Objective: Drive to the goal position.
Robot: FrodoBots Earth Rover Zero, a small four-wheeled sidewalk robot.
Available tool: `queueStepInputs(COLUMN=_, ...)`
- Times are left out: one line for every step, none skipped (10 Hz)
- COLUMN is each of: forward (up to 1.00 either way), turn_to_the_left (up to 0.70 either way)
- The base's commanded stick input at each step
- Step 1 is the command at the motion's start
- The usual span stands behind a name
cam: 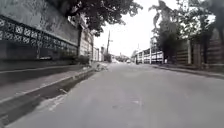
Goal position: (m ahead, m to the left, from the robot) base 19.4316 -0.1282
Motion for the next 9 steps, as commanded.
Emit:
queueStepInputs(forward=1.0, turn_to_the_left=0.0)
queueStepInputs(forward=1.0, turn_to_the_left=0.0)
queueStepInputs(forward=1.0, turn_to_the_left=0.0)
queueStepInputs(forward=1.0, turn_to_the_left=0.0)
queueStepInputs(forward=1.0, turn_to_the_left=0.0)
queueStepInputs(forward=1.0, turn_to_the_left=0.0)
queueStepInputs(forward=1.0, turn_to_the_left=0.0)
queueStepInputs(forward=1.0, turn_to_the_left=0.0)
queueStepInputs(forward=1.0, turn_to_the_left=0.0)
